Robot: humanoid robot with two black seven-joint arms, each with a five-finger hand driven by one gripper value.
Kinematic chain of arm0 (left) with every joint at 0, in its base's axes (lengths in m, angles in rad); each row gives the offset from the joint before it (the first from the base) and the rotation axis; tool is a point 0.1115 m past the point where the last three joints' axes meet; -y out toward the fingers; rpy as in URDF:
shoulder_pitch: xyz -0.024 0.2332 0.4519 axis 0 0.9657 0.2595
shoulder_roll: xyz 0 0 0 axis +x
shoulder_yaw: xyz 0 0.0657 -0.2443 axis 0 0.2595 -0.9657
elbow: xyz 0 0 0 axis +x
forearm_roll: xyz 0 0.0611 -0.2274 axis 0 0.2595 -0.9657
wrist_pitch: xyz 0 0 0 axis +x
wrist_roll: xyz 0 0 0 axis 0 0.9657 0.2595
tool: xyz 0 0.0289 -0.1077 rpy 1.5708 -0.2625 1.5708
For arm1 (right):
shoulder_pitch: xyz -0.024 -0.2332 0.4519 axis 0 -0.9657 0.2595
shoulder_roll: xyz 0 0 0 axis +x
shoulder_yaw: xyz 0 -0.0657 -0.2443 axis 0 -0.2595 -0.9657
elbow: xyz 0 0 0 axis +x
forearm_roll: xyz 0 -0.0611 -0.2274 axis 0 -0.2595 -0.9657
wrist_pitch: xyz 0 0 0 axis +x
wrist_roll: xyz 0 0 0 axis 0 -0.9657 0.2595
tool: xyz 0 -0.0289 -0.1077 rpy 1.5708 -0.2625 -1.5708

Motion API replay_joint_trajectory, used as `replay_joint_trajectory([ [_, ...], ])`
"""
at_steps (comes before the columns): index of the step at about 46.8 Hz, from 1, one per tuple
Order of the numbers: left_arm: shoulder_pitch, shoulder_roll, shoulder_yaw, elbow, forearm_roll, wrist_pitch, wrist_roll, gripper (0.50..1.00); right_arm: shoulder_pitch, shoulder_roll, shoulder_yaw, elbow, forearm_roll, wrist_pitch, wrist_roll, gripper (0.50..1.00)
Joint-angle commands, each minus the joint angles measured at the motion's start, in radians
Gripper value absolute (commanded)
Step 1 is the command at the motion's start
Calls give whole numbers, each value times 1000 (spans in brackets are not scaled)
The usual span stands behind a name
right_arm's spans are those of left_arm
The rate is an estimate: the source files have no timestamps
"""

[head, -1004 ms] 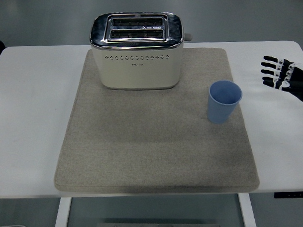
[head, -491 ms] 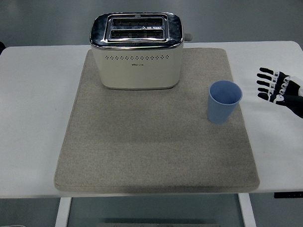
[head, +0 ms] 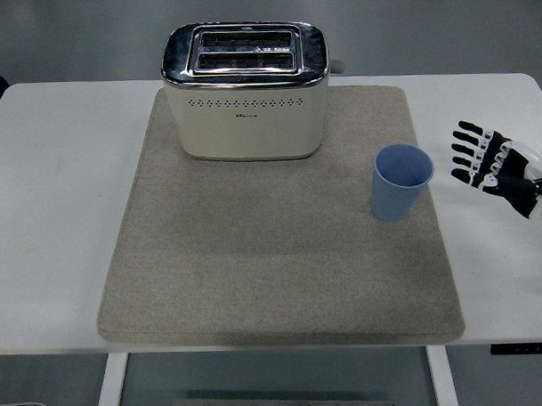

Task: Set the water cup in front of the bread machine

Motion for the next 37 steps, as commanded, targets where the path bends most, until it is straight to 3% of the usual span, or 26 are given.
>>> replay_joint_trajectory([
  [1, 0, 0, 0, -1, 0, 0, 1, 1000, -17, 10, 0, 10, -32, -29, 9, 934],
  [37, 0, 0, 0, -1, 0, 0, -1, 1000, -75, 110, 7, 32, -91, -129, 48, 934],
])
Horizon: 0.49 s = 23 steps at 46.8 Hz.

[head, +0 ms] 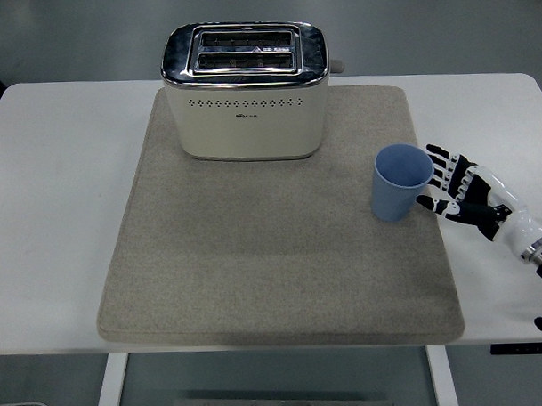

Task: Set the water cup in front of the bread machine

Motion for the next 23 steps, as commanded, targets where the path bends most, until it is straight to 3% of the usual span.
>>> replay_joint_trajectory([
  [1, -1, 0, 0, 1, 0, 0, -1, 1000, -1, 12, 1, 0, -3, -2, 0, 934],
  [23, -1, 0, 0, 1, 0, 0, 0, 1000, 6, 56, 1, -2, -11, -31, -1, 934],
])
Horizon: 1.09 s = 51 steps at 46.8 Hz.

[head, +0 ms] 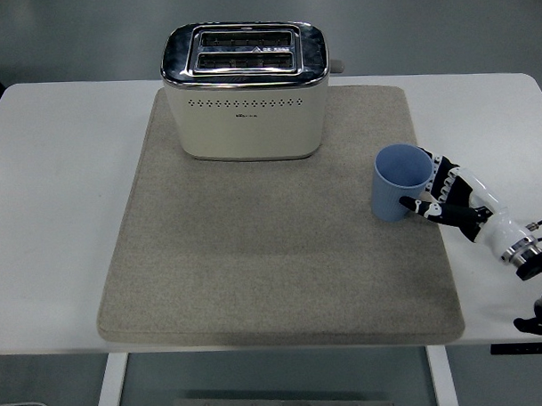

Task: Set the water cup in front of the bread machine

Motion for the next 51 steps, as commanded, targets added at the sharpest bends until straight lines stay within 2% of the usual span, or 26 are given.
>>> replay_joint_trajectory([
  [1, 0, 0, 0, 0, 0, 0, 0, 1000, 1, 2, 0, 0, 1, 0, 0, 934],
  [20, 0, 0, 0, 0, 0, 0, -1, 1000, 10, 68, 0, -19, 0, -15, 0, 936],
  [31, 0, 0, 0, 0, 0, 0, 0, 1000, 12, 83, 0, -23, -8, -24, -3, 921],
  [35, 0, 0, 0, 0, 0, 0, 0, 1000, 21, 89, 0, -23, -8, -29, -8, 885],
  [44, 0, 0, 0, 0, 0, 0, 0, 1000, 27, 92, 0, -22, -19, -32, -8, 727],
  [51, 0, 0, 0, 0, 0, 0, -1, 1000, 33, 106, 0, -22, -20, -35, -8, 662],
])
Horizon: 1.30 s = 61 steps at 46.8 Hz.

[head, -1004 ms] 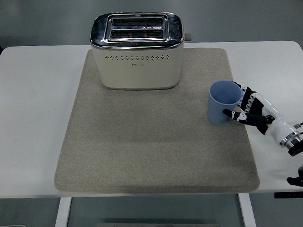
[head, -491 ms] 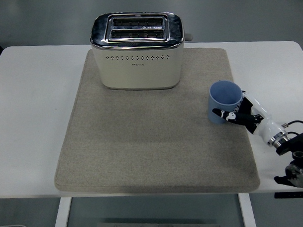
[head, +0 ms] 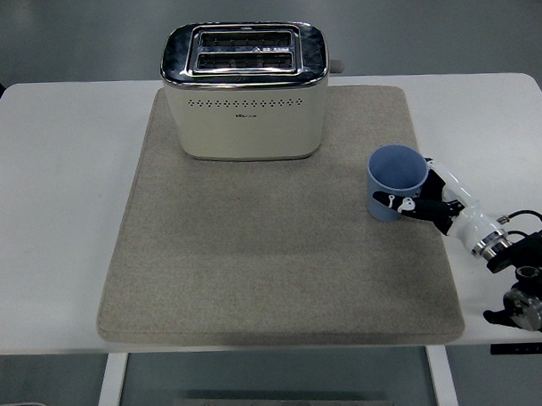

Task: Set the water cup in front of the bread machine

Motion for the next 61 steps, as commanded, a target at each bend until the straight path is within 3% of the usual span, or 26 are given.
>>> replay_joint_trajectory([
  [1, 0, 0, 0, 0, 0, 0, -1, 1000, 3, 7, 0, 0, -2, -1, 0, 662],
  [30, 0, 0, 0, 0, 0, 0, -1, 1000, 108, 126, -52, -4, 5, -44, -2, 678],
  [61, 0, 0, -2, 0, 0, 0, 1, 1000, 239, 335, -166, -162, 23, -59, -2, 693],
])
